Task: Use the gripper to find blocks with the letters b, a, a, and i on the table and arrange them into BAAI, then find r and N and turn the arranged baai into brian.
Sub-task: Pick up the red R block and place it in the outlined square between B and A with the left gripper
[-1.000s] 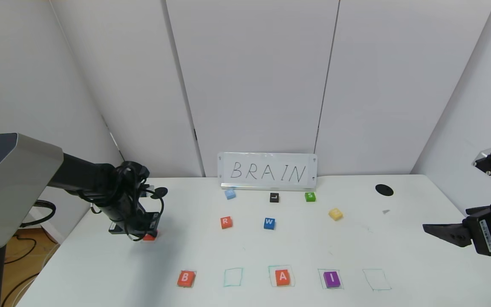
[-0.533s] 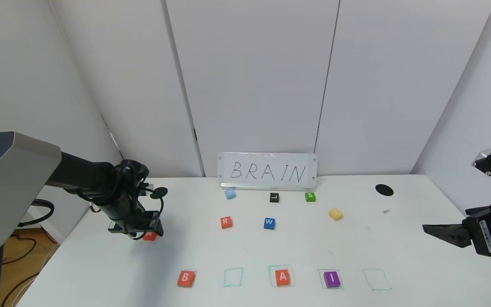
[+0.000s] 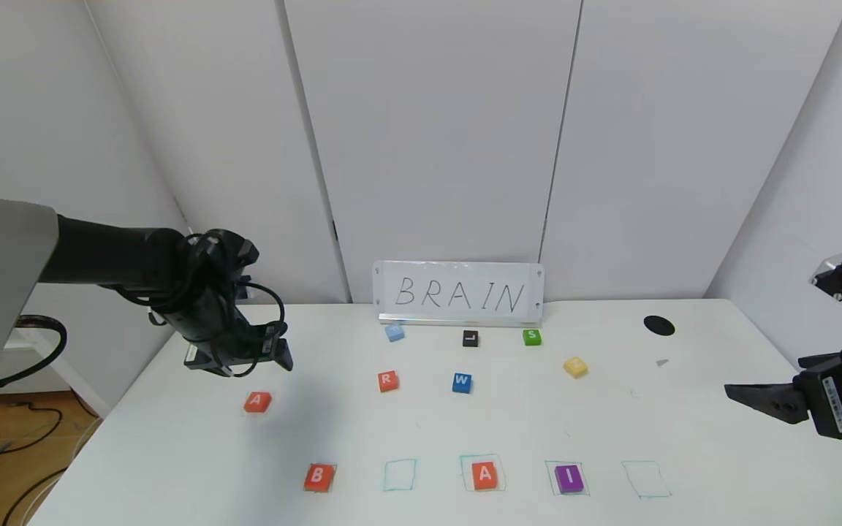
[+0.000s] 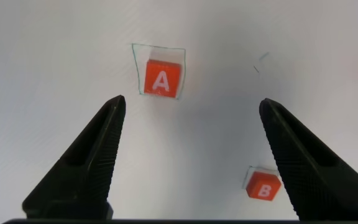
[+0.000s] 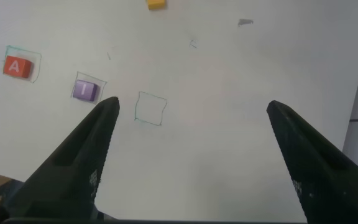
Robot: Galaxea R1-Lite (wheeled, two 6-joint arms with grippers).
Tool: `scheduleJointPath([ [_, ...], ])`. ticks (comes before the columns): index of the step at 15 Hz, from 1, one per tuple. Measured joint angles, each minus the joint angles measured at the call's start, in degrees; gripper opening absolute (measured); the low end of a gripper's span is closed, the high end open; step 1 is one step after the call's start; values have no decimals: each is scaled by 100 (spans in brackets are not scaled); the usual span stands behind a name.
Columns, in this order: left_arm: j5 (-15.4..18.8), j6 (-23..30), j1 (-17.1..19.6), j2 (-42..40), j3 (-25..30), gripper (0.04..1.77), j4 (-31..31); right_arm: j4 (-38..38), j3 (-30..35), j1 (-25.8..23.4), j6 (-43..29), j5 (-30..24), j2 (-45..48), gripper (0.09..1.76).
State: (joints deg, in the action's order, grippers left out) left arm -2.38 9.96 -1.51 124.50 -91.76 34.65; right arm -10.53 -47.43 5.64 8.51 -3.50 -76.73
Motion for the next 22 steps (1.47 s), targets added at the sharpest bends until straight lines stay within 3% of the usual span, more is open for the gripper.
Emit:
scheduleJointPath([
  [5,6,1300,-472,-22,-1664,162,2061,-2,6,6,0,-2,27,171],
  [7,9,1774,-808,69,-2061,165,2414,-2,6,5,-2,-2,33,171],
  [14,-154,2732,-1626,243,-2213,169,2011,-11,6,5,-2,-5,51,171],
  [22,-835,2888,-2064,859,-2214,170,1220,-2,15,5,9,0,44,171],
])
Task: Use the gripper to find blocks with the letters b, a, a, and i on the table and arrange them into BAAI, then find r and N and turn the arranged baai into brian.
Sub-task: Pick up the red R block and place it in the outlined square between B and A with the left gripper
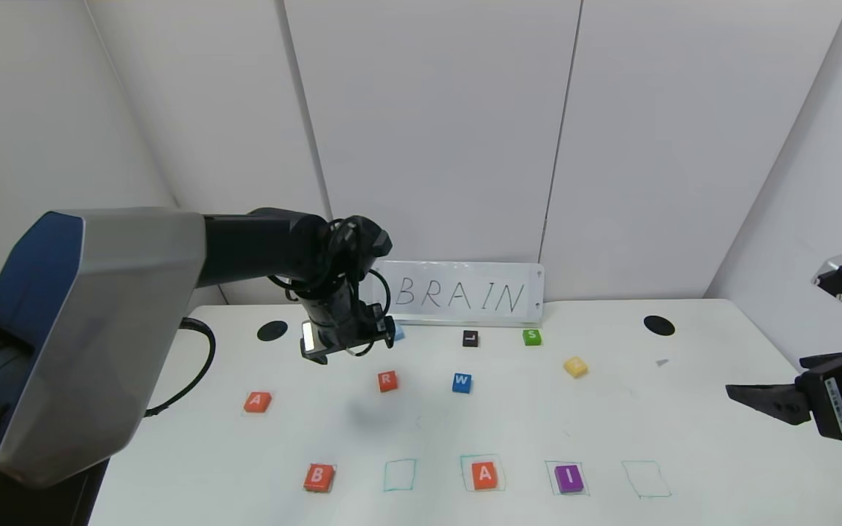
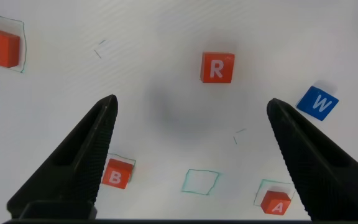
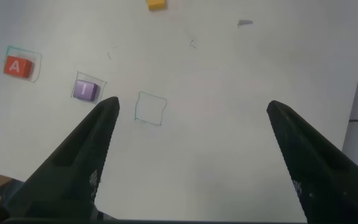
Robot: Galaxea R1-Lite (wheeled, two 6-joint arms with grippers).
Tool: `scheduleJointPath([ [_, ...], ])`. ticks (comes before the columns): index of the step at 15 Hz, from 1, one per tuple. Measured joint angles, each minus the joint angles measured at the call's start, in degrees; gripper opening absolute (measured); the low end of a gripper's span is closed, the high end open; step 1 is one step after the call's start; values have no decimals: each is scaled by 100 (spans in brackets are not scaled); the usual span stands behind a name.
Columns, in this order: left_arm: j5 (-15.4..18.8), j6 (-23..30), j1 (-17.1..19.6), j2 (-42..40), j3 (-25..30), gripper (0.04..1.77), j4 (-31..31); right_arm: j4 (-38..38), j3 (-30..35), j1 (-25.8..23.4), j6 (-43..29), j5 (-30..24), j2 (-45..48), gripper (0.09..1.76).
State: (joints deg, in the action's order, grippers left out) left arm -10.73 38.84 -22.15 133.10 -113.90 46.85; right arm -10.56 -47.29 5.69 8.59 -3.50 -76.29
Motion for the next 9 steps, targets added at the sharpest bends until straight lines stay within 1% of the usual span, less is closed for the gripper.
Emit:
scheduleJointPath([
  [3,-55,57,-28,216,0,170,-117,9,-6,0,-4,2,-12,171],
  [5,-277,277,-74,351,0,171,-346,11,-9,0,-1,0,-22,171],
  [6,-345,304,-100,404,0,171,-368,13,-9,0,-1,0,-22,171],
  [9,-460,321,-201,538,0,171,-519,16,-6,0,0,0,-30,171],
])
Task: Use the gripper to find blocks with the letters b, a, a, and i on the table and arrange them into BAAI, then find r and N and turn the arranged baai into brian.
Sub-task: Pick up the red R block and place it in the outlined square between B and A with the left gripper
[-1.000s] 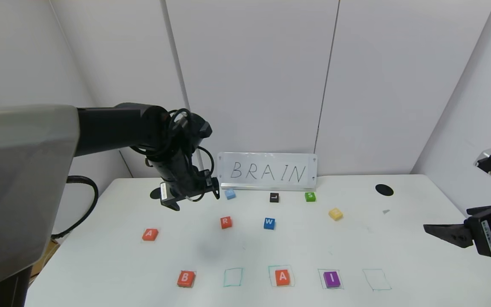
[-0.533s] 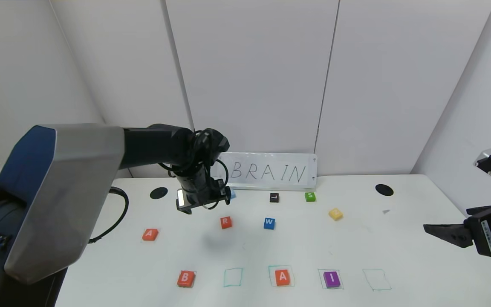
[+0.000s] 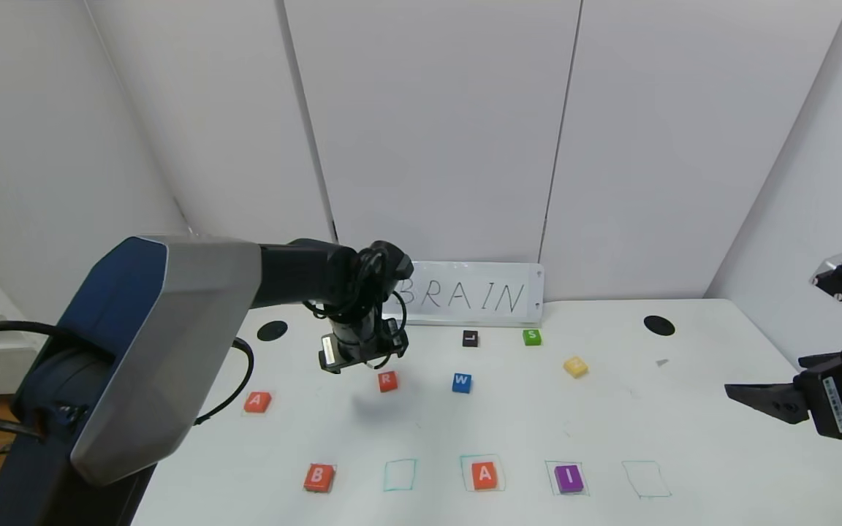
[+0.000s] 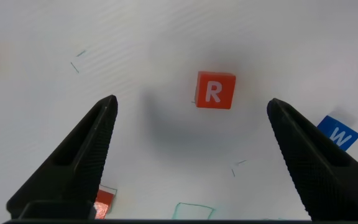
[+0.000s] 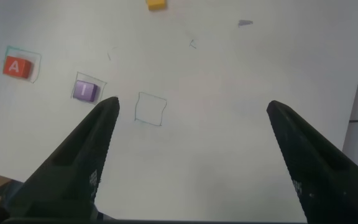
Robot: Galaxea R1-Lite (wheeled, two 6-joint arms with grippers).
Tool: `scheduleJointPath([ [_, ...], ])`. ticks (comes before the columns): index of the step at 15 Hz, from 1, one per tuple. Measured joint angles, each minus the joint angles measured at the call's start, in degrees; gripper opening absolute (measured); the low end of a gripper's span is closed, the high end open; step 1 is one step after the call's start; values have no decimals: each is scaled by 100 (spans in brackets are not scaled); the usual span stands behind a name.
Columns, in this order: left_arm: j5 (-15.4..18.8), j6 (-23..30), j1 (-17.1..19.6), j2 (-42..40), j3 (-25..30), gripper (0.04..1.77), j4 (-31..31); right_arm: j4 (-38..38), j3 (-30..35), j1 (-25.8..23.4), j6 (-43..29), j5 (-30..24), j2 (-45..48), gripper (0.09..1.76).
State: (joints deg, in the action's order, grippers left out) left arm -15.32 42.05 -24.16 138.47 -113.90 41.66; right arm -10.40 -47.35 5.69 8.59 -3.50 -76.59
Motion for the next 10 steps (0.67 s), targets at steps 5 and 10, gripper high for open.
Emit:
scheduleJointPath([
  [5,-205,67,-150,273,0,171,-244,13,0,0,0,2,-2,171],
  [10,-385,202,-235,466,0,172,-391,6,5,-2,82,0,0,171],
])
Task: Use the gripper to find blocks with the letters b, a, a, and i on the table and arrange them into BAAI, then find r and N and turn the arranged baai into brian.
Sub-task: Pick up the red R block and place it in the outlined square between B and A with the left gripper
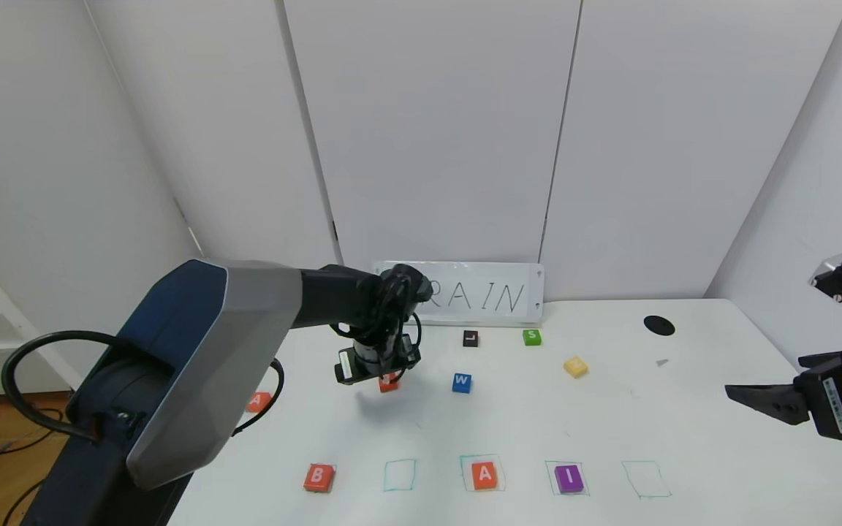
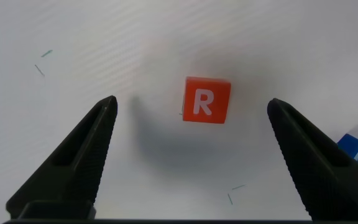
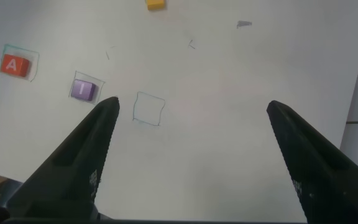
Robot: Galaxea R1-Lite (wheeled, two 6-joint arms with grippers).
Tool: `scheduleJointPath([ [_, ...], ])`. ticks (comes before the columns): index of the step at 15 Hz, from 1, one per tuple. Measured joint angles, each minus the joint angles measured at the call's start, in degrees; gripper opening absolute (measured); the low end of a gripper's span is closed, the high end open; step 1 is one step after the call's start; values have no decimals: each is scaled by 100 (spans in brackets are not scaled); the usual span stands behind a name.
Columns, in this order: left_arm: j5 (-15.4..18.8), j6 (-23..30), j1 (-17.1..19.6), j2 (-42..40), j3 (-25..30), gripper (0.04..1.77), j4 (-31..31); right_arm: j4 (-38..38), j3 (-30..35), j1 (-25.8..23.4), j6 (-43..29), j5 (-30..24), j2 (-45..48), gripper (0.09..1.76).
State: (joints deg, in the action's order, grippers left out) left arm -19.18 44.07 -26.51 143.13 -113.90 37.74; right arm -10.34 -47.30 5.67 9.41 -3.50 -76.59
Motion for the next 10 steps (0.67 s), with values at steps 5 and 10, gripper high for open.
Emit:
scheduleJointPath([
  [5,-63,117,-20,102,1,172,-93,-2,11,2,6,0,5,171],
  [10,10,123,-29,116,9,172,-116,-2,11,2,18,0,11,171],
])
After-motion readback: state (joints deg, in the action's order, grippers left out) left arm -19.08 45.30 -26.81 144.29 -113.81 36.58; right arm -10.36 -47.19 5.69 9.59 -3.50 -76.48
